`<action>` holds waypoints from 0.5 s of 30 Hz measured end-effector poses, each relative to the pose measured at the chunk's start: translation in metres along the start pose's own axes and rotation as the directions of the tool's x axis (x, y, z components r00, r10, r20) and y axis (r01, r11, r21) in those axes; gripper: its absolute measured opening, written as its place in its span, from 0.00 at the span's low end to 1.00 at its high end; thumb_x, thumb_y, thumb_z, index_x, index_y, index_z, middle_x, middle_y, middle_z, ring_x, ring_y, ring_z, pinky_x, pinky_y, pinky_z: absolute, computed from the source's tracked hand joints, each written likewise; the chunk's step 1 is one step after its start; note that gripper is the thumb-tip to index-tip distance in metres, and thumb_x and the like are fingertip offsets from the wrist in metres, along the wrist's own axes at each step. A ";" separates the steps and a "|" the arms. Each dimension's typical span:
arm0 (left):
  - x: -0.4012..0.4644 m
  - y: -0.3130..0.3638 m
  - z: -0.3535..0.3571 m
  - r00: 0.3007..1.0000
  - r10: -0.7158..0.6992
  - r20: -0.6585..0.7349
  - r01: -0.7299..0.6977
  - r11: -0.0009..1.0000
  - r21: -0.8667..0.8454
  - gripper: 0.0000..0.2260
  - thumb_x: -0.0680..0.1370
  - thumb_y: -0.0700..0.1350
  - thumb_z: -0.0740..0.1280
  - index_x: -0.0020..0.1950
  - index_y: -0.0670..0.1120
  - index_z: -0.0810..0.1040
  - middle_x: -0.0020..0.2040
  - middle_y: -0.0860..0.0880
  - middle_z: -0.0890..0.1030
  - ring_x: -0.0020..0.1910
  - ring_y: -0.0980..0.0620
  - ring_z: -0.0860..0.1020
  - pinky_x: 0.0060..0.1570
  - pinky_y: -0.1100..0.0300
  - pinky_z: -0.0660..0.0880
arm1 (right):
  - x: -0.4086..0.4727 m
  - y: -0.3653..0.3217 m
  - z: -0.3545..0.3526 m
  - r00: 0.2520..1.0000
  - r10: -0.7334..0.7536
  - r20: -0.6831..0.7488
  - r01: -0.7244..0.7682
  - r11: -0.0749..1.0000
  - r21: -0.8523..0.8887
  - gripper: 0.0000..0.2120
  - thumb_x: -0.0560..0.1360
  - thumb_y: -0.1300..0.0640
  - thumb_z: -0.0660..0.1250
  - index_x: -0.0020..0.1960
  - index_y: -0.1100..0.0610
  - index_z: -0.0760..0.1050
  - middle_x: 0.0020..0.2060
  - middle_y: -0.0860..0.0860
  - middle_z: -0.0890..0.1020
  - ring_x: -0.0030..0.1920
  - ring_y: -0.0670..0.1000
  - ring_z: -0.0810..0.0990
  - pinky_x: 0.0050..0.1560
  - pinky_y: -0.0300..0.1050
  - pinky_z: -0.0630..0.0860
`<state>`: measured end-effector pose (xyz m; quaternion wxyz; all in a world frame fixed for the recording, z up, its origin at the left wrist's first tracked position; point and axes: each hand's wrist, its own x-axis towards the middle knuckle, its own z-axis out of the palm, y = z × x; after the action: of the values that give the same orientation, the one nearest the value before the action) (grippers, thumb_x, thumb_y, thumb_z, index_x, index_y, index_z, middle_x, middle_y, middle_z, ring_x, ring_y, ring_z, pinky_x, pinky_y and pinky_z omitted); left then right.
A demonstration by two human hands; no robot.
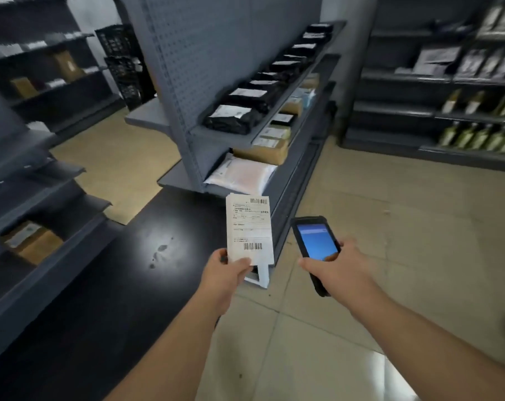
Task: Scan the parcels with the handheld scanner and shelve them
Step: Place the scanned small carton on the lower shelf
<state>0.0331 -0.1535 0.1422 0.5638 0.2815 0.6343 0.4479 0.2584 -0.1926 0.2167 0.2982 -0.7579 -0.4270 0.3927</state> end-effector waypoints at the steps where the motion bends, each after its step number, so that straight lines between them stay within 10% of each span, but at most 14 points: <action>1: 0.008 0.000 0.014 1.000 -0.008 0.024 0.008 1.000 0.017 0.15 0.78 0.32 0.74 0.59 0.45 0.74 0.59 0.45 0.83 0.54 0.50 0.85 0.51 0.60 0.84 | 0.010 0.004 -0.009 1.000 0.023 -0.021 -0.023 1.000 0.012 0.29 0.66 0.47 0.81 0.60 0.49 0.68 0.41 0.50 0.81 0.42 0.52 0.83 0.47 0.57 0.85; 15: 0.194 0.054 0.179 0.935 -0.066 0.348 0.004 0.984 0.176 0.18 0.76 0.33 0.74 0.64 0.42 0.77 0.59 0.45 0.85 0.56 0.50 0.86 0.59 0.55 0.83 | 0.188 -0.015 -0.070 0.949 0.221 -0.224 -0.207 0.975 0.087 0.27 0.68 0.51 0.79 0.60 0.50 0.67 0.40 0.52 0.81 0.38 0.54 0.84 0.40 0.53 0.84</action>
<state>0.1581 0.0823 0.1068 0.6496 0.3935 0.5645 0.3234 0.3731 -0.0282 0.2010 0.3250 -0.8308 -0.2922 0.3447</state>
